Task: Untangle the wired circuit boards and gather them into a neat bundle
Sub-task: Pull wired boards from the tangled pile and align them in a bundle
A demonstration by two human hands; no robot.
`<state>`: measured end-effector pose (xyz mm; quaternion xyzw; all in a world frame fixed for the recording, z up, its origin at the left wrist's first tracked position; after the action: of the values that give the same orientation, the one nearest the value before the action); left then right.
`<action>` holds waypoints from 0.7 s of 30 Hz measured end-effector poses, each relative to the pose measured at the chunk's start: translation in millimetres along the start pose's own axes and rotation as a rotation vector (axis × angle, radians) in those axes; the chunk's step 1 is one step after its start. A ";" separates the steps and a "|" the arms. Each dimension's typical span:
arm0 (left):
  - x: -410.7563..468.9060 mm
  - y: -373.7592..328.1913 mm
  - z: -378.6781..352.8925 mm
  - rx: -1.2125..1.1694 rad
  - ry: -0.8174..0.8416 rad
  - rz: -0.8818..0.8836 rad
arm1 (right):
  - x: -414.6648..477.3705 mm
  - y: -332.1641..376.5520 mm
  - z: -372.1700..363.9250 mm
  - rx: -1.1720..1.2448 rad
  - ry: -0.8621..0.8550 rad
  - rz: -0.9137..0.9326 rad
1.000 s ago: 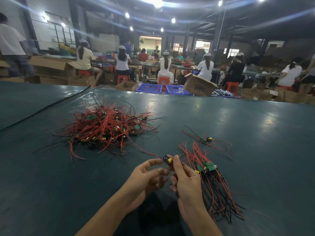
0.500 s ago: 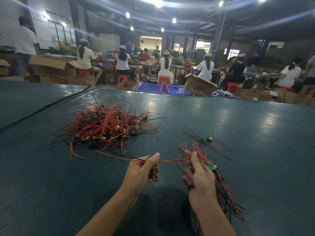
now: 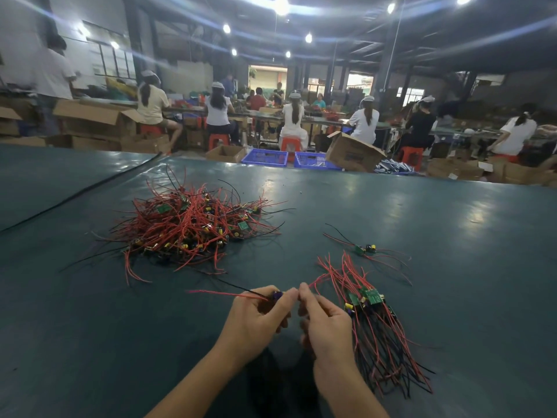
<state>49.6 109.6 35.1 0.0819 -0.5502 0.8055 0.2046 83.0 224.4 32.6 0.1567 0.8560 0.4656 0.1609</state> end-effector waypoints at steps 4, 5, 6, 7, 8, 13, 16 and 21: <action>-3.7 -7.7 2.0 0.109 0.003 -0.093 | 13.5 13.8 16.8 0.104 -0.167 0.020; -3.9 -9.4 3.5 0.099 -0.009 -0.093 | 17.5 17.2 21.8 0.153 -0.197 0.028; -3.6 -10.1 4.9 0.099 -0.028 -0.093 | 20.3 21.2 26.4 0.189 -0.220 0.038; -3.3 -9.9 6.2 0.111 -0.052 -0.089 | 22.4 24.1 29.5 0.198 -0.228 0.048; -3.0 -9.4 7.6 0.131 -0.086 -0.083 | 22.8 25.6 31.2 0.178 -0.220 0.047; -7.5 -8.1 12.8 0.617 -0.253 -0.199 | 6.8 15.6 11.0 -0.143 0.056 -0.014; -10.4 -10.9 12.0 0.797 -0.234 -0.364 | -4.4 8.7 -4.5 -0.233 0.234 0.032; -7.3 -9.4 12.5 0.806 -0.076 -0.426 | -2.6 10.4 -0.9 -0.307 0.212 0.104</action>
<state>59.0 99.3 45.3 0.2956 -0.1709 0.8917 0.2972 86.2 228.1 42.2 0.1247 0.7778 0.6122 0.0676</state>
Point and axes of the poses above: each hand's wrist, its own x-axis towards the middle knuckle, its own z-axis out of the back of the hand, y = z × x, the point moved 3 cm from there along x, towards the middle knuckle, and after that the axes turned 15 degrees about x, right-handed, at the moved point
